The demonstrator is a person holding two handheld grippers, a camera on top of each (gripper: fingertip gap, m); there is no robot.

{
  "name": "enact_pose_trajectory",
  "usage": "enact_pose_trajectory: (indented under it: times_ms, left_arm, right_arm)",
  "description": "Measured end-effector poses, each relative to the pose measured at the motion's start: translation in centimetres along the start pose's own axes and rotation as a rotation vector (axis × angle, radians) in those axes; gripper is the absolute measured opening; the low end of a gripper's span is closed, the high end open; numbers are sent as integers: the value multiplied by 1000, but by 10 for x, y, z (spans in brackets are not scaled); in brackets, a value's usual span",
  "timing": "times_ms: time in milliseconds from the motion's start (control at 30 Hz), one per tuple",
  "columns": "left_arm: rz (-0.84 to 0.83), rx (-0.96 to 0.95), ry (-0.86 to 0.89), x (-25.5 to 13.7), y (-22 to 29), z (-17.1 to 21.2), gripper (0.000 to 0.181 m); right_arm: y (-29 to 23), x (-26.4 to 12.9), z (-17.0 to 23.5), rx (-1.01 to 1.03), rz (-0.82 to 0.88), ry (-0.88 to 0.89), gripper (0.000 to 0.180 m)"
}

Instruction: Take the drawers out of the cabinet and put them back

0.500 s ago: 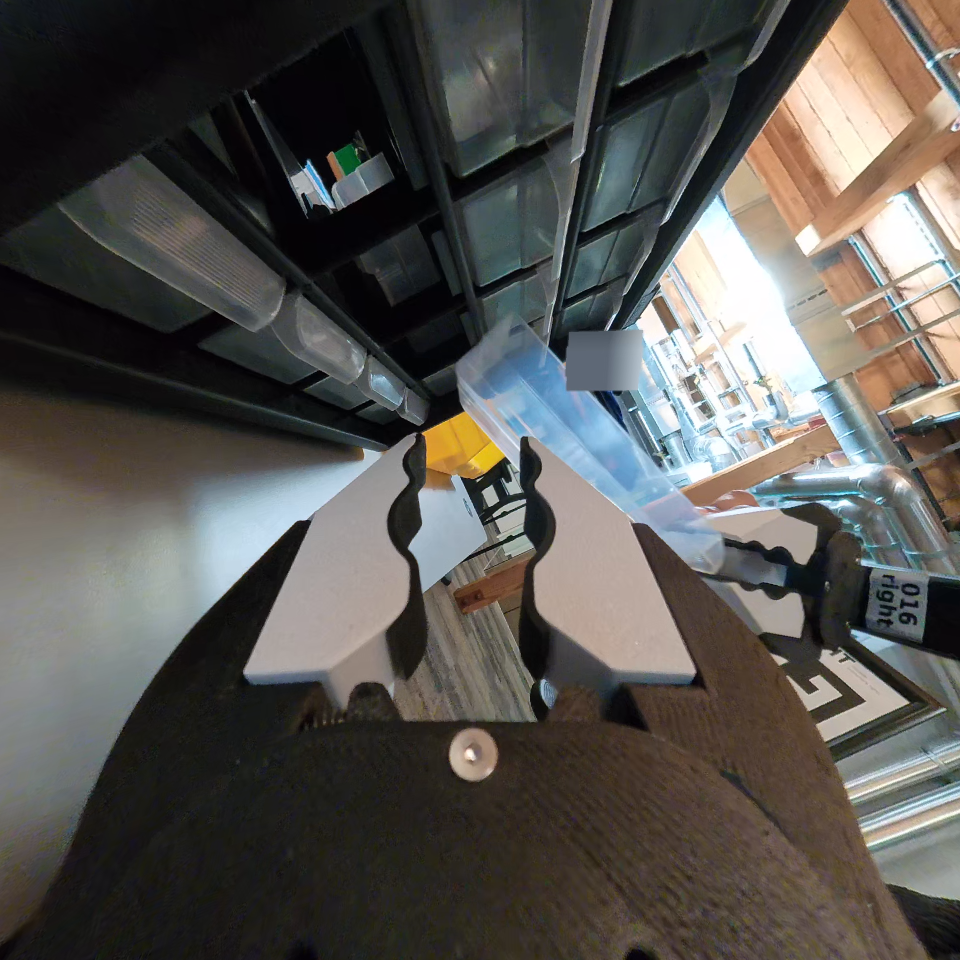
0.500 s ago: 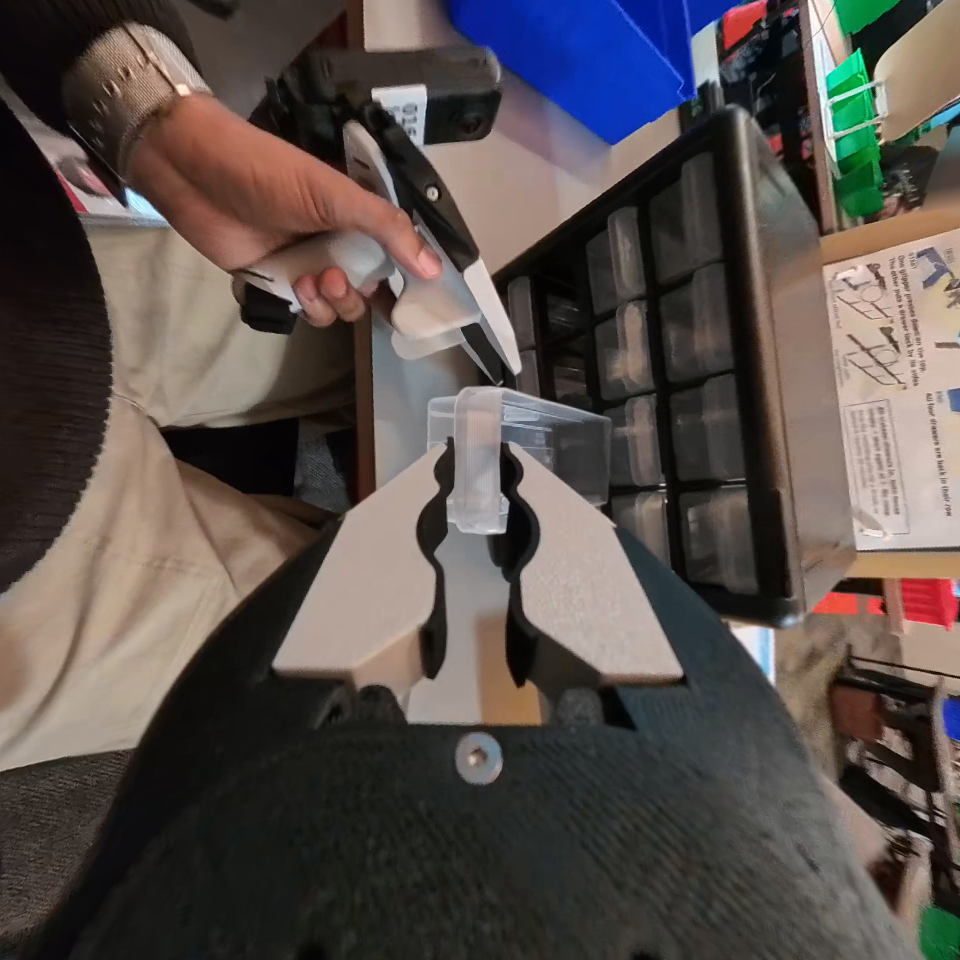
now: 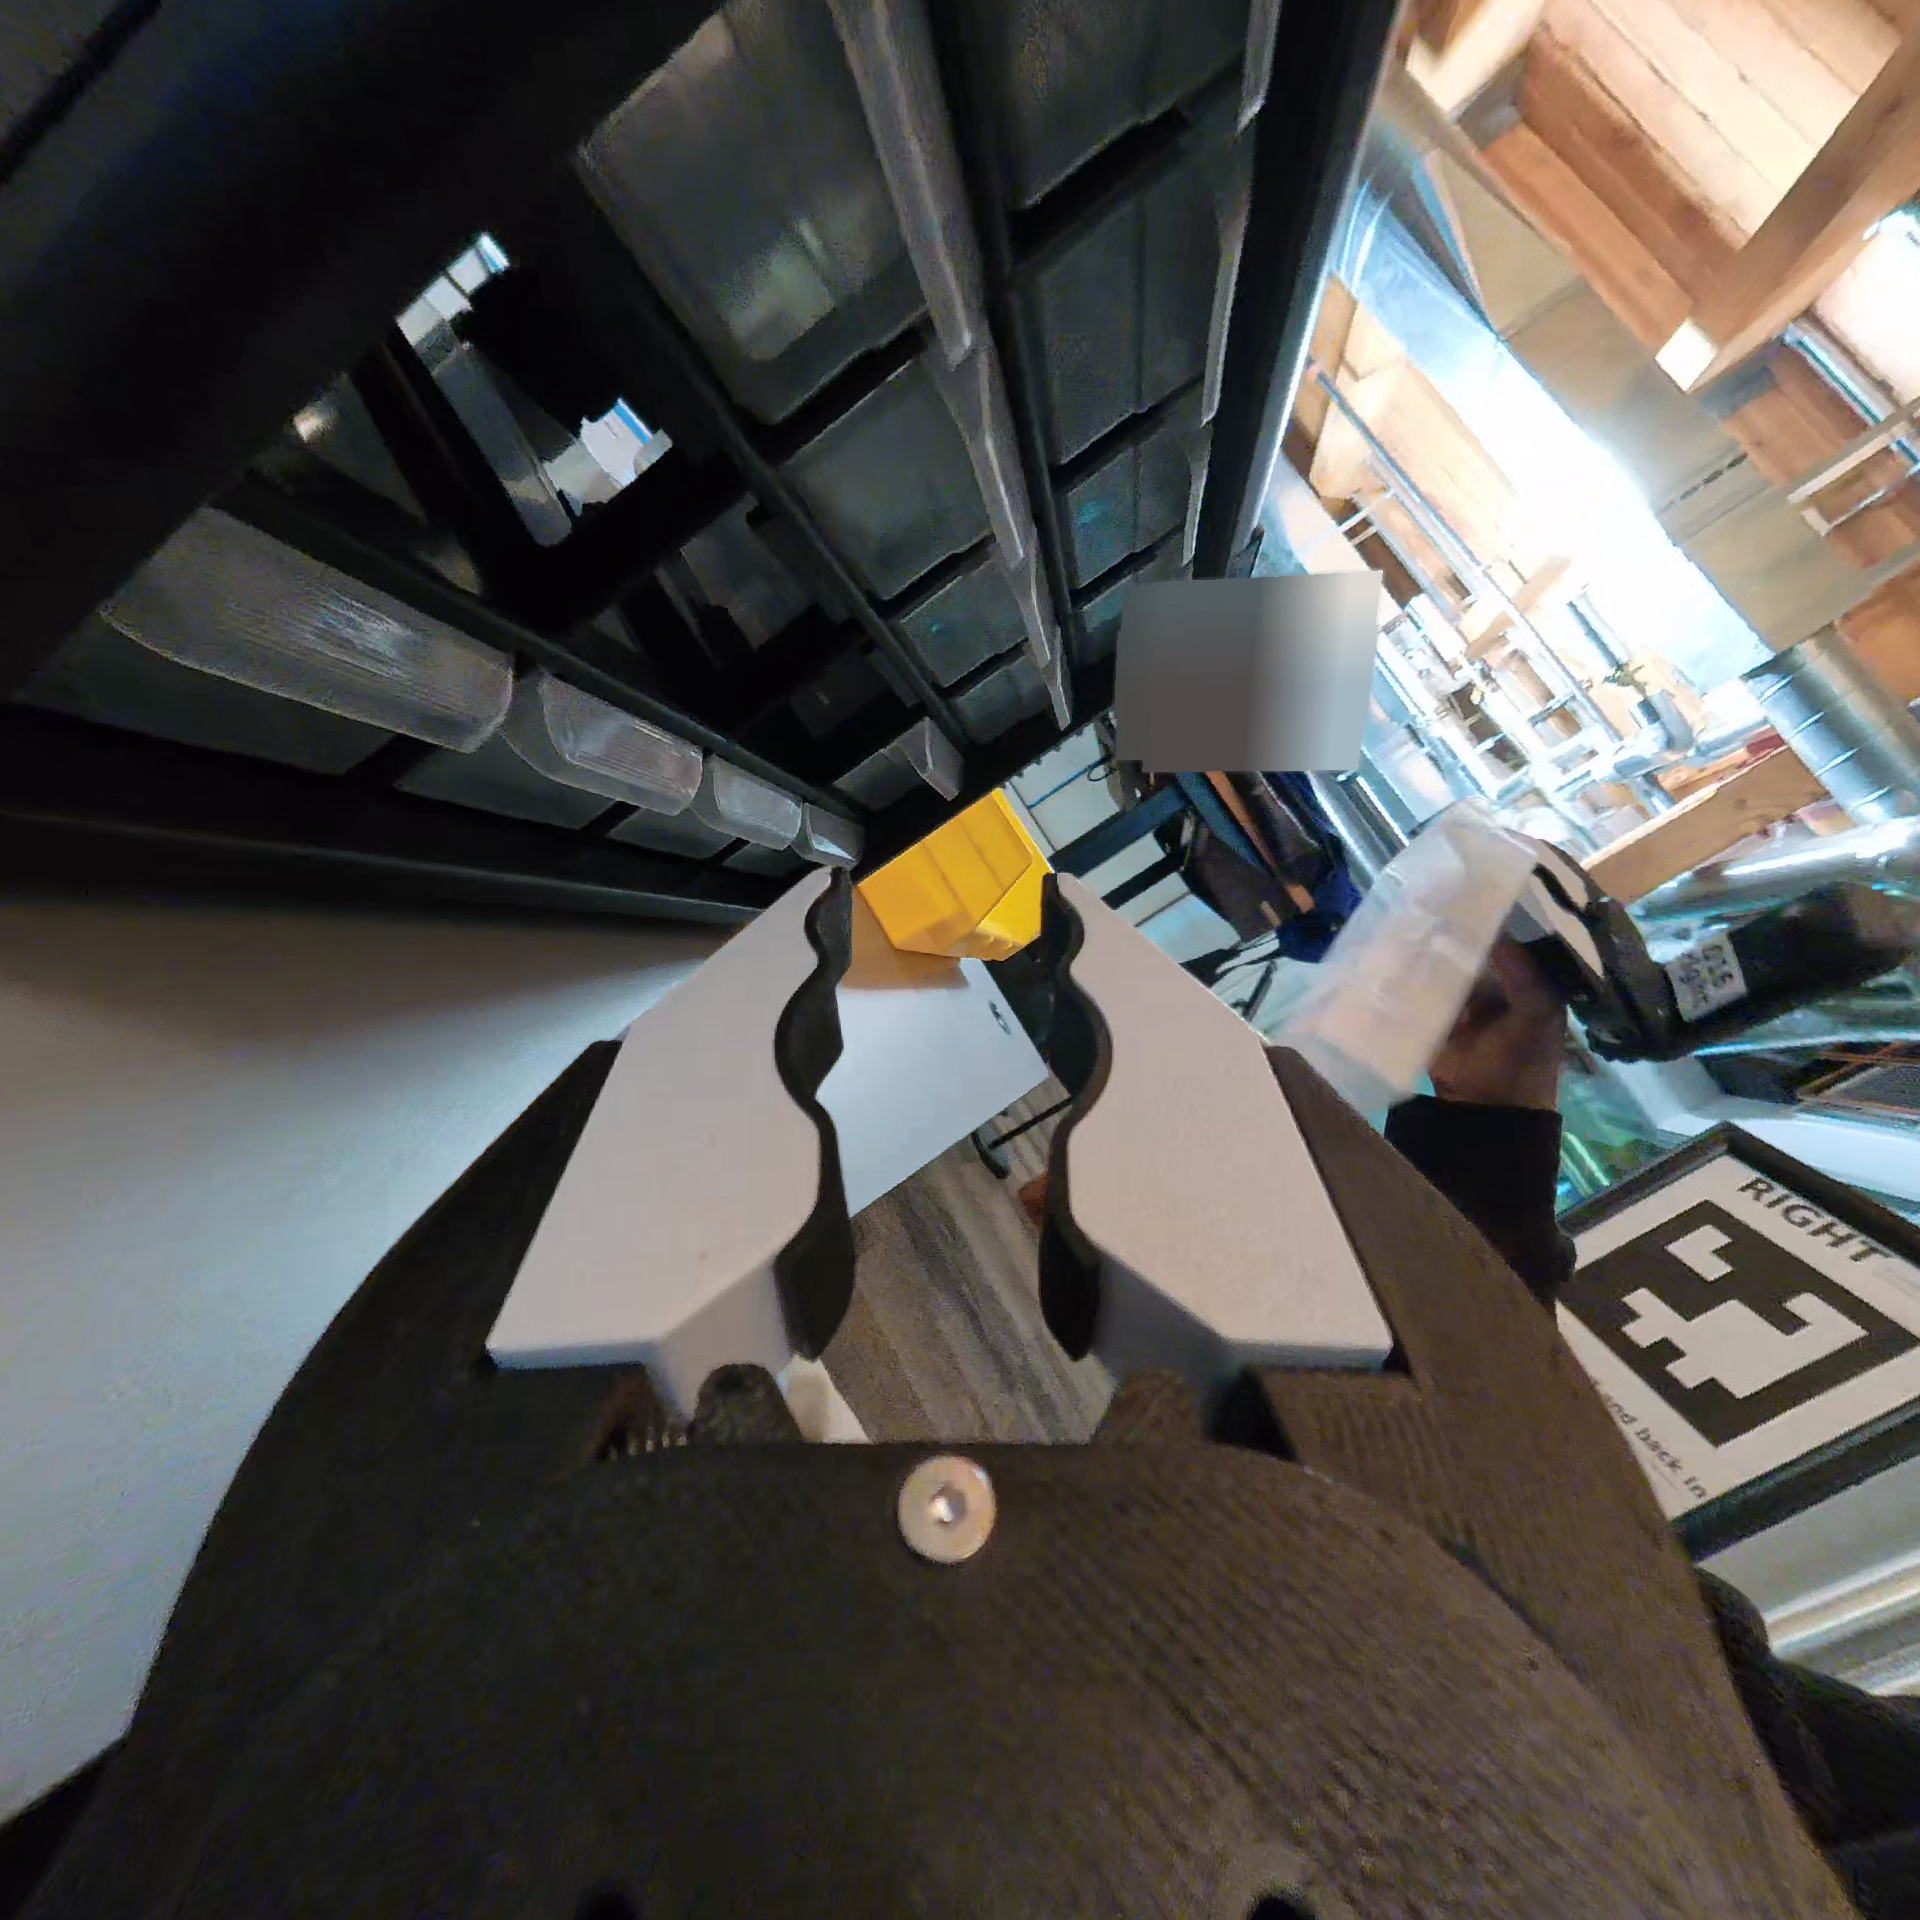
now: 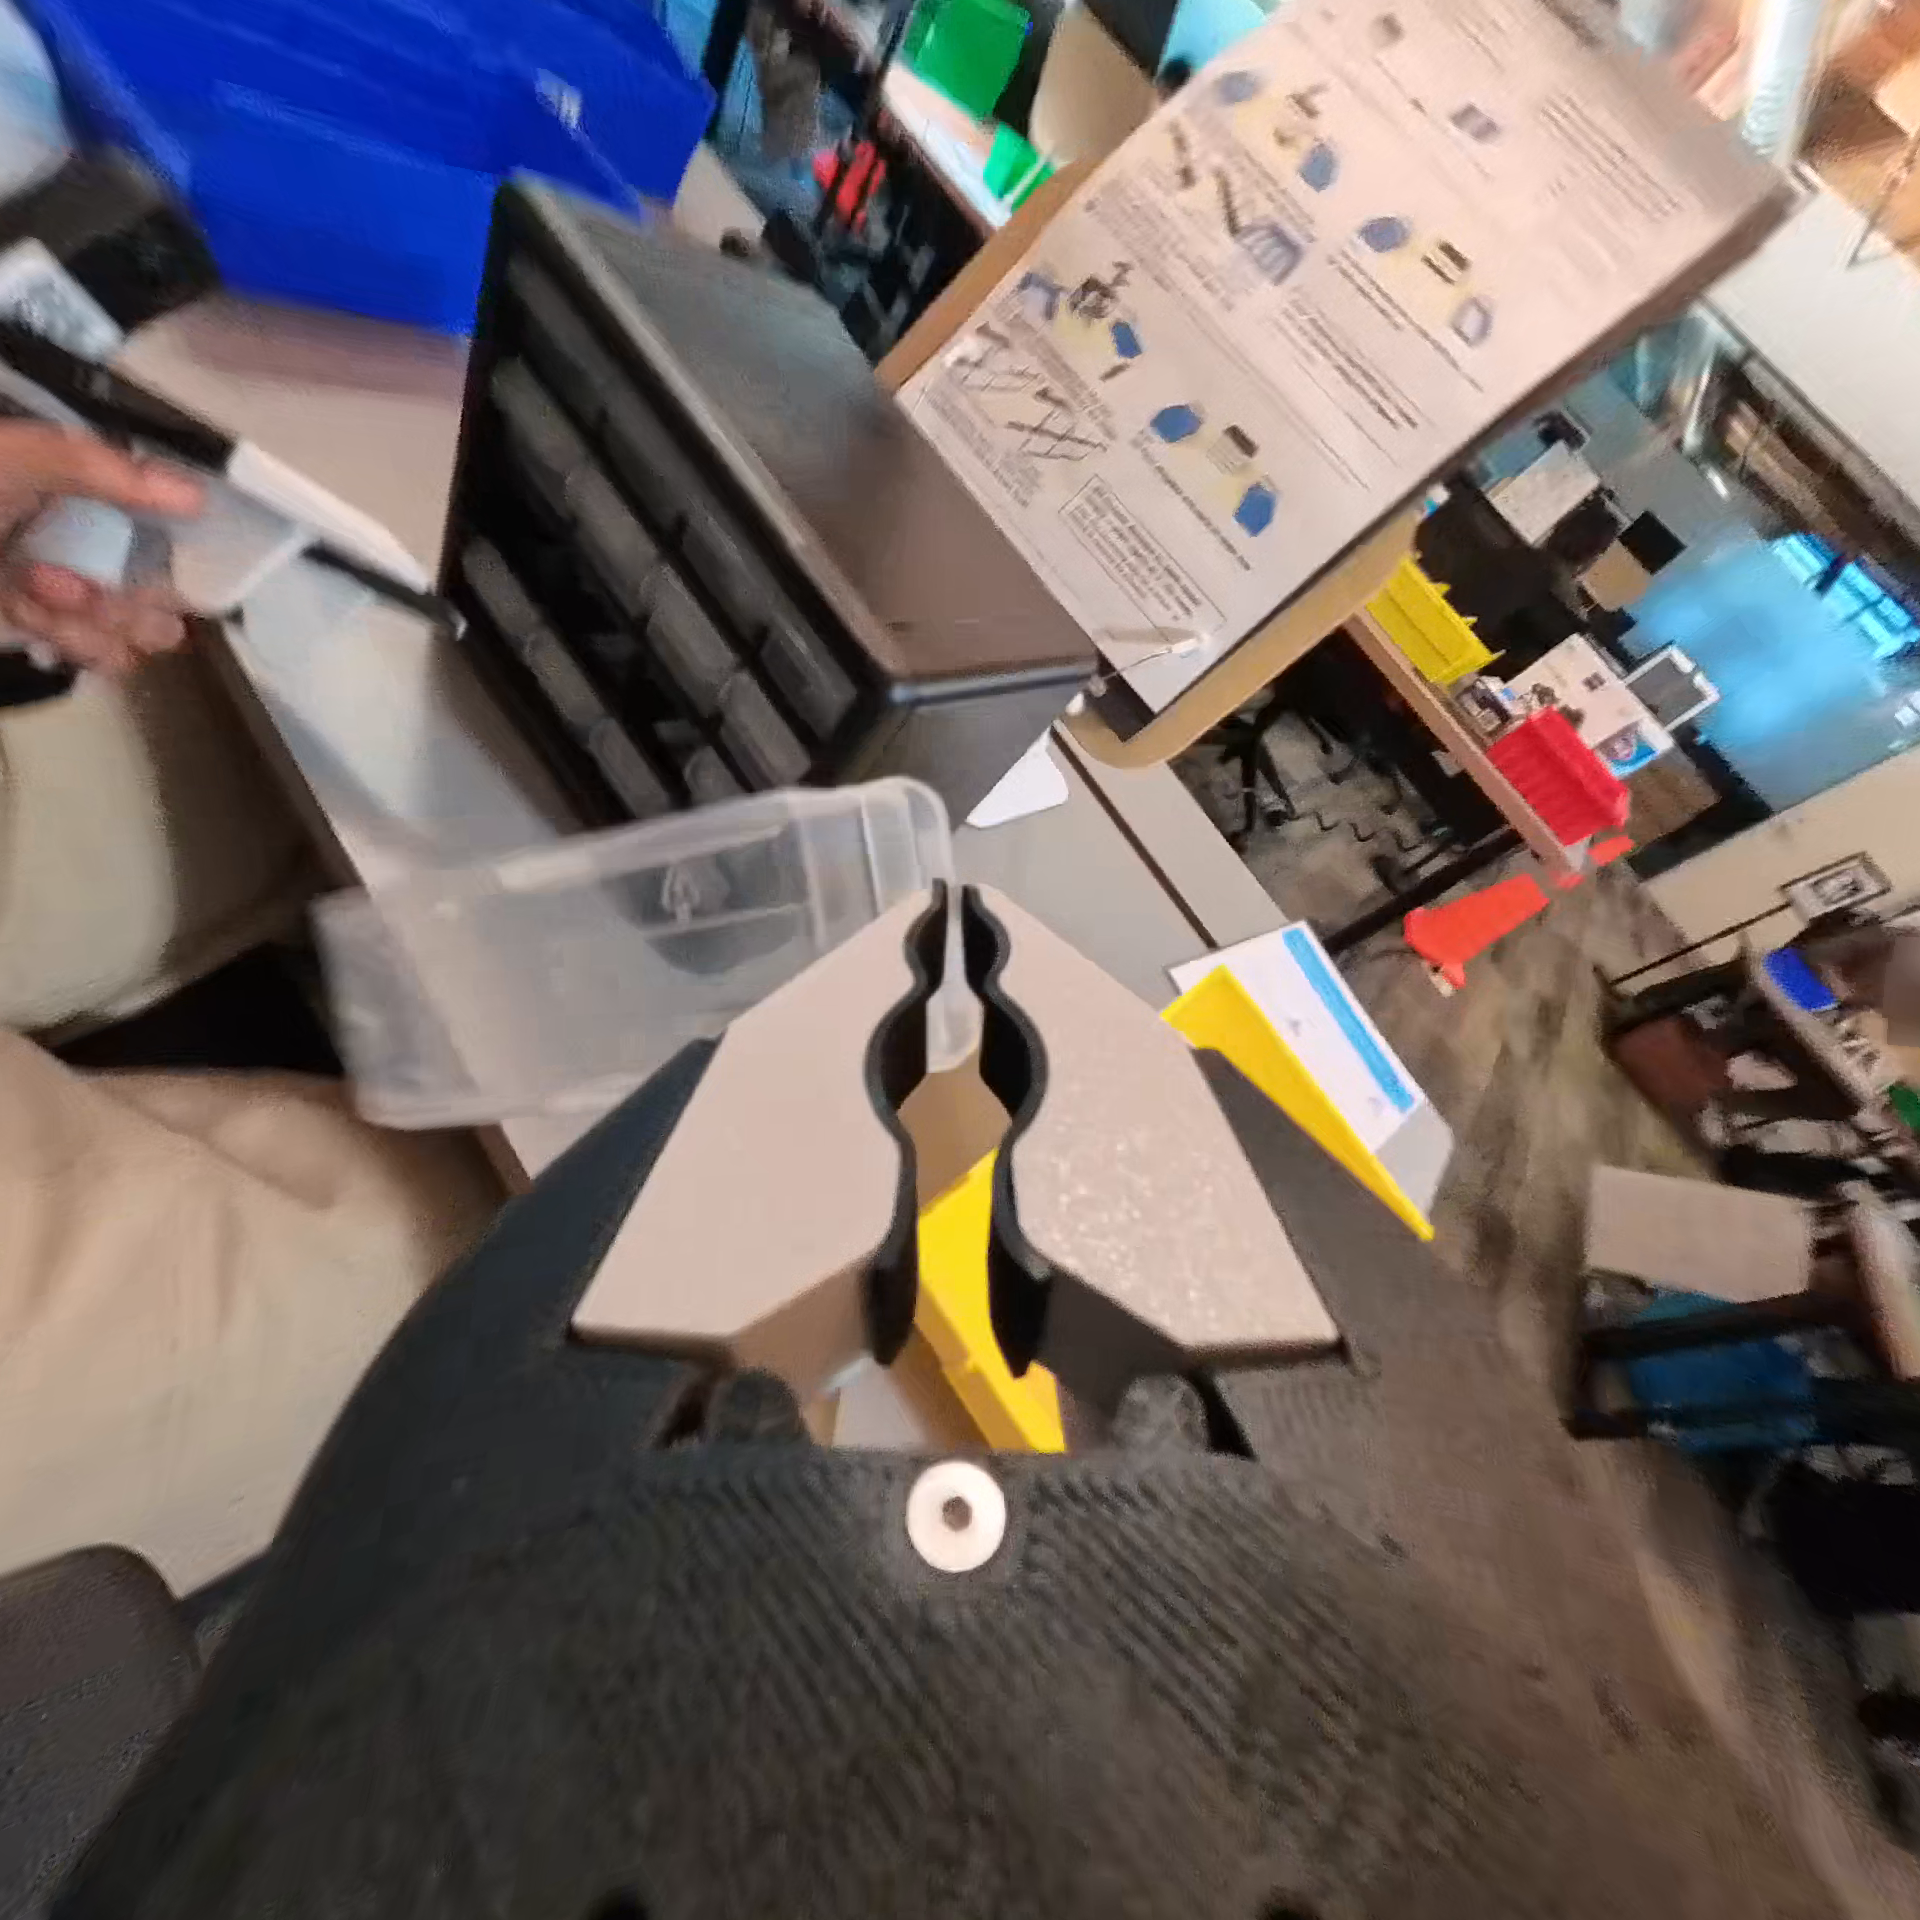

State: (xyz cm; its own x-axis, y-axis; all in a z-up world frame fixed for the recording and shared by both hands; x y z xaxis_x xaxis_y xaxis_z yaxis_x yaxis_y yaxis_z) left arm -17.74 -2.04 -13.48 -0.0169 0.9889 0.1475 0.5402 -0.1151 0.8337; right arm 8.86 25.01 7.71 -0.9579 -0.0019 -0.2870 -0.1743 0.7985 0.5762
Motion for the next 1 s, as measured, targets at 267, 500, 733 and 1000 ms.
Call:
enact_pose_trajectory:
  times_ms: [267, 500, 733, 1000]
  left_arm:
    - [-55, 99, -12, -6, 2, 7, 32]
    - [-97, 84, 98, -36, -2, -15, 31]
    - [-105, 157, 59, -36, 8, -6, 30]
    - [-120, 169, 68, -38, 7, -8, 29]
  right_arm:
    - [30, 65, 65, 211, 16, 37, 1]
    - [83, 9, 78, 229, 408, -36, 0]
    - [99, 22, 108, 24, 759, -397, 0]
    - [71, 96, 161, -462, 766, -703, 0]
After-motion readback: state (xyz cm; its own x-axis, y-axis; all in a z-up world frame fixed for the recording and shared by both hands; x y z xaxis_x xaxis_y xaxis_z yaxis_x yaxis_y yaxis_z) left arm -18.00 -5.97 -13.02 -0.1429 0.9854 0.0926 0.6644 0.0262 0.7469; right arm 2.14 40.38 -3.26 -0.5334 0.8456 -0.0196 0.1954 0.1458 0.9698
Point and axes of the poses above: each gripper's, where its closed fingertips meet, x out along the fingers, z out of its underside, y = z × x across the jaws, the point moved 10 cm from there along -x, back along the fingers, and after that the axes turned 1 degree about -x, right-handed, at the moved point
